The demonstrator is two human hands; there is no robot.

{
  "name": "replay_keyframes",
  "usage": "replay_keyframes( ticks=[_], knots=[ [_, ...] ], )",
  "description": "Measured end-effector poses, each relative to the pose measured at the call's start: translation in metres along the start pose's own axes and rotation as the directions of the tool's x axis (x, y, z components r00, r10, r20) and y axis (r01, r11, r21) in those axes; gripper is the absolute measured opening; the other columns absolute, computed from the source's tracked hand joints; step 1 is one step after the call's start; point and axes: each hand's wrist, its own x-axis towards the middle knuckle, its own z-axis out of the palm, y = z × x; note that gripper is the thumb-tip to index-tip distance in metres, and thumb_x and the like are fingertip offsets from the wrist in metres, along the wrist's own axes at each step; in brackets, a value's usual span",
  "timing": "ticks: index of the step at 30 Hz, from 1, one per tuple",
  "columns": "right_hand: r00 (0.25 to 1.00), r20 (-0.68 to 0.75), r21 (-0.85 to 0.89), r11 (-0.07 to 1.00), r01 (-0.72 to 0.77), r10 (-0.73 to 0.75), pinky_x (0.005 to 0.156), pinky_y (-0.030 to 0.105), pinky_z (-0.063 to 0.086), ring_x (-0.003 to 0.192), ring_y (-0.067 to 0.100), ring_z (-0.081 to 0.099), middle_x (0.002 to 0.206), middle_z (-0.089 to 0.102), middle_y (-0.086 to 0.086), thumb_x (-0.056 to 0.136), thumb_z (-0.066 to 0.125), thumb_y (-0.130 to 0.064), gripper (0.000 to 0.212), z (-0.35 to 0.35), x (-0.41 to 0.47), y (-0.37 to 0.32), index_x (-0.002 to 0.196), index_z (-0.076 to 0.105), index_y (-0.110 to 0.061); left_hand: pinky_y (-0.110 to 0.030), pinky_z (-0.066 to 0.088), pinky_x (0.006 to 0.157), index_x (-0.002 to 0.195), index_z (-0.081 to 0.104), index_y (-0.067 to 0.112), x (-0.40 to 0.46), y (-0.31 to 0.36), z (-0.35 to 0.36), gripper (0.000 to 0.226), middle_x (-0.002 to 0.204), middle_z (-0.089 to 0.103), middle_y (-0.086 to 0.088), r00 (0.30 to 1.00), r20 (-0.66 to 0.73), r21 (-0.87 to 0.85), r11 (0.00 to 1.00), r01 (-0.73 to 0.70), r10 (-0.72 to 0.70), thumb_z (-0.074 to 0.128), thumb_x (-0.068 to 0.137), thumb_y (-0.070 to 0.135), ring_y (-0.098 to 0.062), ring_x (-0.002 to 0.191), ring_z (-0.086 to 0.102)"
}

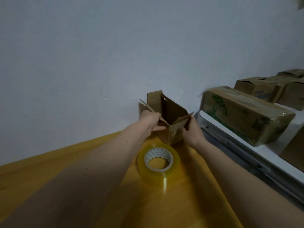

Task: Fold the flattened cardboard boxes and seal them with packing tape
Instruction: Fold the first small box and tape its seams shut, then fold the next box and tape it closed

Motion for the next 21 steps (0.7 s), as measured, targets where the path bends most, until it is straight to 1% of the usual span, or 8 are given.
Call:
replay_keyframes(
  ticks=[4, 7, 8, 10, 12, 14, 17, 21],
  knots=[
    [0.999, -0.021, -0.117, 0.993, -0.029, 0.026, 0.092, 0.038, 0.049, 0.11, 0.025, 0.055, 0.12, 0.052, 0.009, 0.091, 0.053, -0.005, 0.035, 0.003, 0.0, 0.004, 0.124, 0.041, -0.011, -0.036, 0.06, 0.076, 0.13, 0.05, 0.0, 0.0, -0.003, -0.005, 0.053, 0.127, 0.06, -0.017, 1.0, 0.005, 0.112, 0.994, -0.015, 0.015, 0.048, 0.099, 0.042, -0.029, 0.087, 0.069],
    [0.999, -0.043, -0.262, 0.965, -0.023, 0.013, 0.094, 0.045, 0.05, 0.108, 0.027, 0.054, 0.119, 0.051, 0.011, 0.09, 0.052, -0.005, 0.033, 0.003, -0.014, 0.004, 0.121, 0.043, -0.011, -0.039, 0.059, 0.082, 0.125, 0.056, 0.002, -0.011, -0.007, -0.016, 0.051, 0.115, 0.066, -0.012, 0.995, -0.031, 0.386, 0.92, -0.072, 0.091, 0.043, 0.1, 0.044, -0.029, 0.09, 0.069],
    [1.0, -0.029, -0.347, 0.938, -0.004, -0.006, 0.095, 0.044, 0.049, 0.11, 0.027, 0.053, 0.121, 0.05, 0.011, 0.089, 0.053, -0.004, 0.035, 0.002, -0.022, 0.004, 0.121, 0.044, -0.012, -0.039, 0.058, 0.085, 0.119, 0.059, 0.002, -0.016, -0.01, -0.022, 0.046, 0.111, 0.067, -0.011, 0.988, -0.024, 0.568, 0.816, -0.112, 0.152, 0.044, 0.1, 0.041, -0.028, 0.091, 0.069],
    [0.996, 0.055, -0.557, 0.826, 0.088, -0.069, 0.1, 0.039, 0.045, 0.118, 0.026, 0.045, 0.127, 0.046, 0.011, 0.09, 0.051, -0.002, 0.035, 0.001, -0.043, 0.002, 0.123, 0.046, -0.01, -0.036, 0.052, 0.089, 0.117, 0.062, 0.007, -0.031, -0.018, -0.039, 0.038, 0.116, 0.065, -0.011, 0.967, 0.054, 0.873, 0.458, -0.167, 0.25, 0.046, 0.099, 0.037, -0.028, 0.103, 0.063],
    [0.965, 0.181, -0.727, 0.635, 0.261, -0.189, 0.104, 0.035, 0.036, 0.125, 0.026, 0.038, 0.133, 0.045, 0.01, 0.093, 0.047, -0.003, 0.033, 0.0, -0.063, -0.003, 0.126, 0.048, -0.009, -0.034, 0.047, 0.089, 0.126, 0.056, 0.013, -0.052, -0.025, -0.058, 0.038, 0.127, 0.058, -0.008, 0.966, 0.108, 0.984, 0.11, -0.137, 0.235, 0.045, 0.099, 0.037, -0.027, 0.114, 0.056],
    [0.909, 0.306, -0.801, 0.439, 0.406, -0.282, 0.113, 0.038, 0.026, 0.133, 0.027, 0.032, 0.141, 0.041, 0.009, 0.093, 0.05, -0.008, 0.037, 0.0, -0.08, -0.014, 0.13, 0.049, -0.014, -0.035, 0.045, 0.091, 0.13, 0.052, 0.015, -0.076, -0.03, -0.077, 0.039, 0.132, 0.055, -0.007, 0.974, 0.109, 0.991, -0.098, -0.091, 0.2, 0.043, 0.1, 0.037, -0.027, 0.119, 0.053],
    [0.849, 0.428, -0.79, 0.328, 0.518, -0.309, 0.118, 0.045, 0.015, 0.141, 0.029, 0.021, 0.151, 0.031, 0.009, 0.095, 0.049, -0.012, 0.039, 0.005, -0.104, -0.04, 0.134, 0.048, -0.015, -0.035, 0.044, 0.095, 0.133, 0.05, 0.014, -0.114, -0.035, -0.109, 0.041, 0.137, 0.052, -0.008, 0.979, 0.072, 0.985, -0.165, -0.04, 0.188, 0.043, 0.1, 0.039, -0.027, 0.124, 0.05],
    [0.788, 0.497, -0.725, 0.325, 0.607, -0.363, 0.116, 0.041, 0.019, 0.139, 0.03, 0.024, 0.147, 0.035, 0.01, 0.097, 0.041, -0.006, 0.039, 0.027, -0.14, -0.079, 0.134, 0.048, -0.014, -0.034, 0.044, 0.098, 0.134, 0.05, 0.014, -0.171, -0.038, -0.163, 0.044, 0.139, 0.051, -0.008, 0.981, -0.022, 0.988, -0.146, 0.051, 0.193, 0.045, 0.099, 0.041, -0.027, 0.126, 0.049]
  ],
)
